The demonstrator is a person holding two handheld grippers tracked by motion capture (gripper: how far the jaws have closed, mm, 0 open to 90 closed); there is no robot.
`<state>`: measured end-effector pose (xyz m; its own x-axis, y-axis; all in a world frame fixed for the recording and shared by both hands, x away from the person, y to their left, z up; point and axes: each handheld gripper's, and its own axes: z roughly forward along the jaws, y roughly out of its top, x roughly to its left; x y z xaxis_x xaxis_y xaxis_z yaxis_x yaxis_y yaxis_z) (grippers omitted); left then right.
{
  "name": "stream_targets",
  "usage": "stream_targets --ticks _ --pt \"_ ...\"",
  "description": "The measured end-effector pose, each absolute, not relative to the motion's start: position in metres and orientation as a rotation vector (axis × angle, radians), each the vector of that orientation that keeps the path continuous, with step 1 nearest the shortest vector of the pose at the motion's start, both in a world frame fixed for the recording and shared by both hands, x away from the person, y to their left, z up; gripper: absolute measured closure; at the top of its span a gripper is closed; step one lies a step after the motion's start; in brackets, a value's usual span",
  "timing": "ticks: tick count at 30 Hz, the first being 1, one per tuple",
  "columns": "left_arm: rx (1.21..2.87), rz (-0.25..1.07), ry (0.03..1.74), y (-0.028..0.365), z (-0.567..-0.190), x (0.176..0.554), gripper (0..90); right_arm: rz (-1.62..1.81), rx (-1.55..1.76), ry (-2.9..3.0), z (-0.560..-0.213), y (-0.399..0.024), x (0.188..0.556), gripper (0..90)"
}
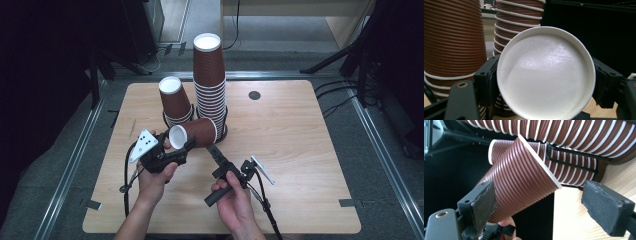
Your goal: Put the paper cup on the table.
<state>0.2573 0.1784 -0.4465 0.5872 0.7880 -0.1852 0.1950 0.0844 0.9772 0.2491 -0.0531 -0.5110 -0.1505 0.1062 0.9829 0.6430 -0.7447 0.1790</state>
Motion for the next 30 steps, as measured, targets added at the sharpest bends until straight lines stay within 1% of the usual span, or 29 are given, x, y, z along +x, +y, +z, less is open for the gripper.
stream_targets --ticks 2,6,8,15,30 --pt "1.457 0.542 0.887 0.178 -0.448 0.258 22.7 -1.929 -1.757 -0.812 -0.512 -0.054 0.251 10.6" --pt "1.459 0.538 0.884 0.177 -0.45 0.259 22.7 -1.854 -1.741 -0.728 -0.513 -0.053 0.251 2.3" --pt "1.466 0.539 0.882 0.176 -0.452 0.259 22.7 -1.834 -1.738 -0.685 -0.514 -0.051 0.25 0.3" --pt "1.479 0.536 0.861 0.172 -0.455 0.256 22.7 -1.777 -1.747 -0.572 -0.512 -0.044 0.253 0.0" --pt "1.508 0.548 0.821 0.161 -0.459 0.25 22.7 -1.706 -1.795 -0.463 -0.508 -0.042 0.26 0.0"
